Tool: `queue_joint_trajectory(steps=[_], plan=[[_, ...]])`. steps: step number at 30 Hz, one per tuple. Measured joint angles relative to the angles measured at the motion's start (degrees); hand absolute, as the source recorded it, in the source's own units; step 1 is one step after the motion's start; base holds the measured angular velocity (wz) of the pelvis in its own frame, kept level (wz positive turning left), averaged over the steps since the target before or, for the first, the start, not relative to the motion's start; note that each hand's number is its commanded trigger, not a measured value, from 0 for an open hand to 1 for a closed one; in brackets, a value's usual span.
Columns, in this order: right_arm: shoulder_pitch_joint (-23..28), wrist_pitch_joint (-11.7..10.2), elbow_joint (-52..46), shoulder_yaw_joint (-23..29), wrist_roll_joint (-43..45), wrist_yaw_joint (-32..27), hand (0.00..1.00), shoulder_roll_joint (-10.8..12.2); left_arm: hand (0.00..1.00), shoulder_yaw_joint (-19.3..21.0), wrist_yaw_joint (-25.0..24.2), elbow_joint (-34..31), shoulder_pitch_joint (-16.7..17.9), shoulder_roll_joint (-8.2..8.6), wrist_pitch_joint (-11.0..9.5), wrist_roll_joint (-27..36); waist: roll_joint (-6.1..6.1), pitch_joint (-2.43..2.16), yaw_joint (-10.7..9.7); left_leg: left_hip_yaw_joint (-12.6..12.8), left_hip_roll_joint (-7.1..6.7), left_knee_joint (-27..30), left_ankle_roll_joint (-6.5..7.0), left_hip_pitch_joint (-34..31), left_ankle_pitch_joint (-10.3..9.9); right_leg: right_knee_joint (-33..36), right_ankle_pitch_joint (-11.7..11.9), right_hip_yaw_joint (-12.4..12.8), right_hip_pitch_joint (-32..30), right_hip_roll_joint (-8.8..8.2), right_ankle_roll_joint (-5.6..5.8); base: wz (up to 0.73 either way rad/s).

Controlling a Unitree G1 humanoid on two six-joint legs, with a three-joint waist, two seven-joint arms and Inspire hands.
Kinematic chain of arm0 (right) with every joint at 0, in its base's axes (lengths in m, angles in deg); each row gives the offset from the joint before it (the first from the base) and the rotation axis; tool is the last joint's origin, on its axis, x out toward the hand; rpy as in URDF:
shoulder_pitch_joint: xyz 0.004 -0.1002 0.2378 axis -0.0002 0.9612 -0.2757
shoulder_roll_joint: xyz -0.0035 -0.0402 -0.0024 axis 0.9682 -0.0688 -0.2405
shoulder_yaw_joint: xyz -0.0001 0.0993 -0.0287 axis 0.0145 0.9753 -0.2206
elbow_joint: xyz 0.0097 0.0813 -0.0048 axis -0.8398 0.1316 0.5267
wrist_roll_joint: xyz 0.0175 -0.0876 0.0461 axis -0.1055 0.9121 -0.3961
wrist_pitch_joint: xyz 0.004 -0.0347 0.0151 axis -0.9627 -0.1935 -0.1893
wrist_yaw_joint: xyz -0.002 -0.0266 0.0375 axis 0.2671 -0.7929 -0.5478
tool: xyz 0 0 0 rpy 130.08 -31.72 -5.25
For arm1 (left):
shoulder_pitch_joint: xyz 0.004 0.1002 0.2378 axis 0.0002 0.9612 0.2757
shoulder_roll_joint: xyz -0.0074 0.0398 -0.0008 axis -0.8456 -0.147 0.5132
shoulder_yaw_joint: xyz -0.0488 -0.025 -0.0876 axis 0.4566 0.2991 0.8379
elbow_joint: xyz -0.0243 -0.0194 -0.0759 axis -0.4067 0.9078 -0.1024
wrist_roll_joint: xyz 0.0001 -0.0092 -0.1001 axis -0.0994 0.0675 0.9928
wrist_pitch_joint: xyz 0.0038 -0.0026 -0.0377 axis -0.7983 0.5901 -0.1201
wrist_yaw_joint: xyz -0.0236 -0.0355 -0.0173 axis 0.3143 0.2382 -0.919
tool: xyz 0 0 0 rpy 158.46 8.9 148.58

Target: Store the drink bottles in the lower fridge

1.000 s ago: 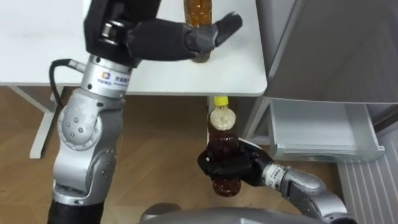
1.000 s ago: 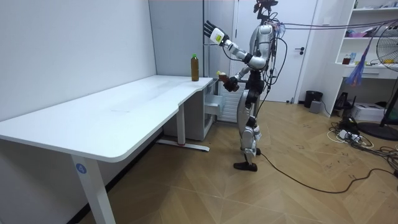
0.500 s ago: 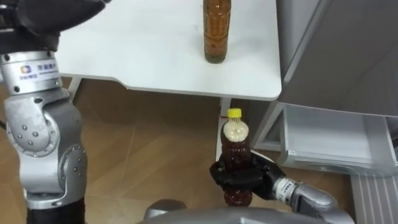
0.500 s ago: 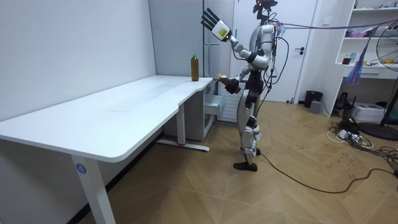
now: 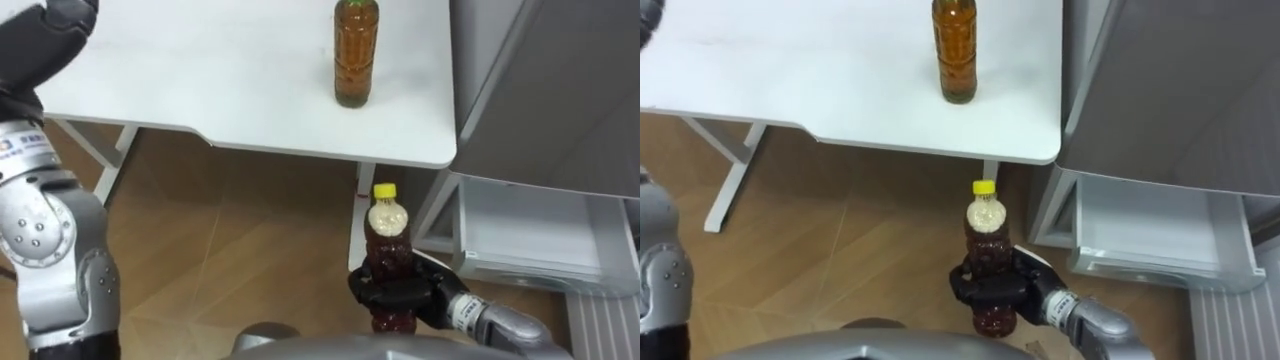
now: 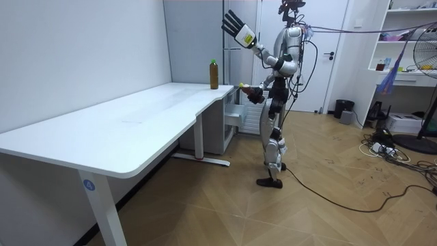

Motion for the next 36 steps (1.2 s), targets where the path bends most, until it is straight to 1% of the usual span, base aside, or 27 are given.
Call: queue_joint_trajectory(steps=[1, 3, 5, 6, 7, 8, 10, 11, 13, 14, 16, 19, 20, 21, 22, 23, 25, 27, 29, 31, 33, 34, 35, 36], plan=[[0.0, 0.0, -0.07, 0.08, 0.0, -0.02, 1.0, -0.07, 0.0, 0.0, 0.8, 1.93, 1.12, 0.02, 0.04, 0.02, -0.07, -0.08, 0.11, -0.11, -0.05, -0.09, 0.0, 0.21, 0.0, 0.04, -0.01, 0.04, 0.11, -0.01, 0.0, 0.0], [0.03, 0.0, -0.07, 0.08, -0.1, -0.11, 1.0, -0.16, 0.0, 0.05, 1.95, 4.92, 1.81, 0.0, 0.06, 0.52, -0.23, -0.17, 0.41, -0.2, -0.1, -0.26, 0.0, 0.3, 0.0, -0.01, -0.03, 0.05, 0.18, -0.02, 0.0, 0.0], [-0.01, 0.0, -0.07, 0.08, -0.16, -0.6, 1.0, -0.12, 0.0, -0.01, 3.24, 8.46, 1.9, 0.0, 0.05, 3.13, -0.26, -0.19, 0.71, -0.17, -0.2, -0.3, 0.01, 0.27, 0.01, -0.06, -0.04, -0.05, 0.2, -0.12, 0.0, 0.0], [-0.07, 0.0, -0.07, 0.07, -0.16, -1.12, 1.0, 0.05, 0.0, -0.1, 3.86, 11.37, 1.96, 0.01, 0.08, 5.35, -0.26, -0.19, 0.82, -0.19, -0.24, -0.37, 0.01, 0.15, 0.01, -0.07, -0.06, -0.08, 0.08, -0.16, 0.04, 0.0], [-0.23, 0.02, -0.06, 0.07, -0.18, -1.41, 1.0, 0.32, 0.0, -0.32, 4.79, 13.7, 2.36, 0.05, 0.36, 7.74, -0.34, -0.18, 0.78, -0.29, -0.25, -0.36, 0.01, -0.08, 0.01, -0.16, -0.06, -0.11, -0.06, -0.15, 0.04, 0.0], [-0.23, 0.02, -0.06, 0.04, -0.29, -1.5, 1.0, 0.46, 0.0, -0.54, 5.26, 14.66, 2.63, 0.05, 0.47, 8.98, -0.41, -0.2, 0.7, -0.26, -0.27, -0.36, 0.01, -0.13, 0.01, -0.32, -0.06, -0.12, -0.05, -0.14, 0.03, 0.0], [-0.19, 0.54, -0.05, -0.24, -0.42, -1.7, 1.0, 0.34, 0.0, -1.73, 6.5, 20.15, 3.01, 0.06, 0.95, 12.26, -0.51, -0.24, 0.9, -0.2, -0.37, -0.81, 0.02, 0.1, 0.01, -0.68, -0.06, 0.13, 0.16, -0.14, 0.03, 0.0], [-0.19, 0.73, -0.05, -0.29, -0.39, -1.81, 1.0, 0.36, 0.0, -1.9, 6.77, 21.7, 3.02, 0.08, 1.23, 12.93, -0.57, -0.25, 0.94, -0.19, -0.37, -0.89, 0.02, 0.12, 0.01, -0.68, -0.06, 0.15, 0.11, -0.14, 0.03, 0.0], [-0.24, 1.79, -0.05, -0.44, -0.23, -2.05, 1.0, 0.38, 0.0, -2.23, 8.29, 25.99, 3.13, 0.74, 2.72, 13.91, -0.88, -0.25, 0.88, -0.21, -0.35, -1.01, 0.02, 0.1, 0.01, -0.69, -0.06, 0.3, -0.04, -0.1, 0.03, 0.0], [-0.24, 1.83, -0.04, -0.49, -0.2, -2.1, 1.0, 0.31, 0.0, -2.58, 8.65, 26.99, 3.14, 0.85, 2.76, 13.9, -0.97, -0.24, 0.89, -0.24, -0.36, -1.05, 0.02, 0.08, 0.01, -0.69, -0.06, 0.29, -0.01, -0.1, 0.03, 0.0], [-0.35, 1.84, -0.04, -0.5, -0.23, -2.52, 1.0, 0.24, 0.0, -4.43, 8.99, 31.73, 3.17, 0.86, 3.02, 13.87, -1.04, -0.23, 0.9, -0.22, -0.39, -1.08, 0.02, 0.11, 0.01, -0.64, -0.05, 0.06, 0.33, -0.13, 0.03, 0.0], [-0.66, 1.84, -0.03, -0.51, -0.32, -3.83, 1.0, 0.28, 0.0, -6.75, 9.62, 37.38, 3.21, 0.86, 3.48, 13.96, -1.25, -0.08, 0.76, -0.2, -0.38, -1.08, 0.02, 0.07, 0.01, -0.68, -0.05, -0.07, 0.27, -0.13, 0.03, 0.0], [-0.66, 1.84, 0.01, -0.53, -0.33, -4.04, 1.0, 0.28, 0.0, -7.2, 9.59, 38.33, 3.27, 0.82, 3.69, 14.03, -1.24, -0.03, 0.75, -0.21, -0.36, -1.08, 0.02, 0.08, 0.01, -0.65, -0.05, -0.09, 0.29, -0.13, 0.03, 0.0], [-0.77, 1.84, 0.29, -0.58, -0.39, -4.5, 1.0, 0.28, 0.0, -8.34, 9.44, 40.67, 3.3, 0.66, 3.88, 14.04, -1.28, -0.02, 0.77, -0.2, -0.36, -1.1, 0.02, 0.08, 0.01, -0.62, -0.05, -0.06, 0.28, -0.14, 0.03, 0.0], [-1.02, 1.88, 0.77, -0.66, -0.41, -5.13, 1.0, 0.37, 0.0, -9.31, 9.24, 42.96, 3.34, 0.6, 4.52, 14.06, -1.28, -0.01, 0.76, -0.18, -0.37, -1.19, 0.02, 0.05, 0.0, -0.62, -0.05, -0.04, 0.2, -0.15, 0.03, 0.0], [-1.18, 1.98, 1.06, -0.75, -0.45, -5.53, 1.0, 0.43, 0.0, -9.79, 9.19, 43.9, 3.37, 0.6, 5.0, 14.06, -1.3, 0.0, 0.74, -0.18, -0.37, -1.25, 0.02, 0.01, 0.0, -0.61, -0.05, -0.05, 0.15, -0.15, 0.03, 0.0], [-1.79, 3.52, 2.04, -1.01, -0.62, -6.83, 1.0, 0.49, 0.0, -11.16, 8.57, 46.94, 3.4, 0.64, 6.66, 14.15, -1.4, 0.01, 0.61, -0.22, -0.36, -1.15, 0.02, -0.48, -0.01, -0.6, -0.05, -0.11, -0.03, -0.14, 0.03, 0.0], [-1.83, 4.37, 2.01, -1.35, -0.7, -7.56, 1.0, 0.45, 0.0, -11.72, 7.58, 49.34, 3.45, 0.58, 7.44, 14.08, -1.37, 0.01, 0.79, -0.19, -0.35, -1.14, 0.02, -0.47, -0.02, -0.6, -0.05, -0.1, 0.0, -0.13, 0.03, 0.0], [-1.83, 4.56, 2.01, -1.8, -0.78, -8.07, 1.0, 0.57, 0.0, -11.95, 6.63, 51.72, 3.51, 0.57, 8.1, 14.06, -1.34, 0.02, 0.56, -0.19, -0.34, -1.08, 0.02, -0.51, -0.02, -0.6, -0.05, -0.12, -0.02, -0.12, 0.02, 0.0], [-1.88, 5.18, 2.11, -1.83, -0.79, -8.27, 1.0, 1.11, 0.0, -11.96, 5.5, 53.15, 3.56, 0.58, 9.7, 13.99, -1.29, 0.05, 0.47, -0.18, -0.33, -0.95, 0.02, -0.55, -0.02, -0.53, -0.04, -0.12, 0.01, -0.12, 0.01, 0.0], [-2.04, 5.39, 2.15, -1.9, -0.84, -8.27, 1.0, 1.46, 0.0, -11.99, 4.83, 53.38, 3.76, 0.58, 10.09, 13.97, -1.29, 0.06, 0.33, -0.18, -0.34, -0.96, 0.02, -0.54, -0.02, -0.51, -0.04, -0.1, 0.06, -0.12, 0.01, 0.0], [-2.38, 5.49, 2.45, -1.97, -0.84, -8.27, 1.0, 1.66, 0.0, -12.07, 4.05, 54.11, 3.83, 0.56, 10.11, 13.91, -1.02, 0.21, 0.19, -0.18, -0.35, -0.94, 0.02, -0.54, -0.02, -0.49, -0.04, -0.09, 0.11, -0.12, 0.01, 0.0], [-2.7, 5.51, 2.73, -2.15, -0.84, -8.27, 1.0, 1.68, 0.0, -12.08, 3.59, 54.71, 3.82, 0.56, 10.13, 13.9, -1.0, 0.21, -0.03, -0.18, -0.36, -0.94, 0.02, -0.55, -0.02, -0.48, -0.04, -0.09, 0.13, -0.13, 0.01, 0.0], [-3.37, 5.51, 3.43, -2.41, -0.85, -8.24, 1.0, 1.77, 0.0, -12.11, 2.66, 56.16, 3.85, 0.52, 10.37, 13.87, -0.94, 0.25, -0.63, -0.21, -0.36, -0.98, 0.02, -0.56, -0.02, -0.48, -0.04, -0.09, 0.16, -0.13, 0.01, 0.0]])
